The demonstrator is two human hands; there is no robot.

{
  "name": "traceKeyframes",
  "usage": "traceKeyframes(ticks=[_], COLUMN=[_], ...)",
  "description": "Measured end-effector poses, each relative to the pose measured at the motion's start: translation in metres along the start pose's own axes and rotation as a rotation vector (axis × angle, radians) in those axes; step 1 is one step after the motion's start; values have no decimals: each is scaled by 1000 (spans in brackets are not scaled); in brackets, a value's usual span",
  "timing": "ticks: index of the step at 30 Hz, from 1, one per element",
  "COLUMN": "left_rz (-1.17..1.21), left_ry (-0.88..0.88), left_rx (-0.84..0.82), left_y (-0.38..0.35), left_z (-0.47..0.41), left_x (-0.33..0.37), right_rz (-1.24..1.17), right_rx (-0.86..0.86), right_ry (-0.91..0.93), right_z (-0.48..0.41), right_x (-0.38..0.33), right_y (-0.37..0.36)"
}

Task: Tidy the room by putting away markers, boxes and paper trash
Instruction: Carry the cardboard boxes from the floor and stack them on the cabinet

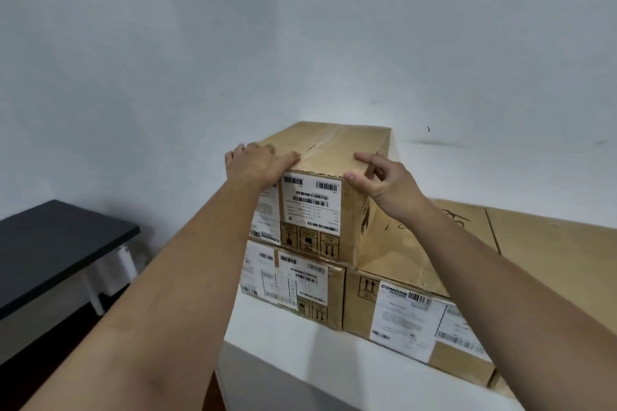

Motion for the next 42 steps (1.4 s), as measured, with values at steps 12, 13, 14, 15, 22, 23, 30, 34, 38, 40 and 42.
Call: traceKeyframes(ticks=[12, 13, 14, 15, 22, 23, 30, 34, 38, 40, 42], left_rz=[232, 242, 252, 260, 426, 444, 483, 432, 314, 273, 224], left_ry=[-228, -255, -289, -324, -591, -650, -1039, -1180, -1184, -1091, -947], left_rx=[330, 321, 303, 278, -57, -114, -561, -787, -996, -1107, -1174], left_y=[41, 43, 43, 40, -40, -53, -137, -200, -293, -356, -426], left_z=[94, 106, 121, 136, 287, 317, 568, 682, 759, 784, 799], left_x=[120, 137, 157, 179, 400, 439, 670, 727, 734, 722, 702], right_rz=[9, 22, 46, 81, 293, 308, 321, 242, 160, 144, 143], right_rx=[202, 228, 253, 279, 469, 514, 819, 907, 777, 707, 666], right_ry=[-30, -55, -75, -94, -315, -361, -835, -1068, -1313, -1396, -1436], right_z=[95, 110, 129, 150, 375, 415, 723, 839, 911, 929, 936], right_x=[19, 32, 47, 60, 173, 191, 330, 407, 492, 540, 593], right_y=[67, 80, 96, 113, 266, 293, 432, 426, 377, 356, 339])
Point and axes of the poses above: each hand's wrist, its own z-axis away from the middle knuckle, its own y-axis out of the back of the hand, x = y × z, the point moved 9 cm from there along -z, towards the middle knuckle, and after that the axes turned 13 degrees about -y, right-handed, at the moved point
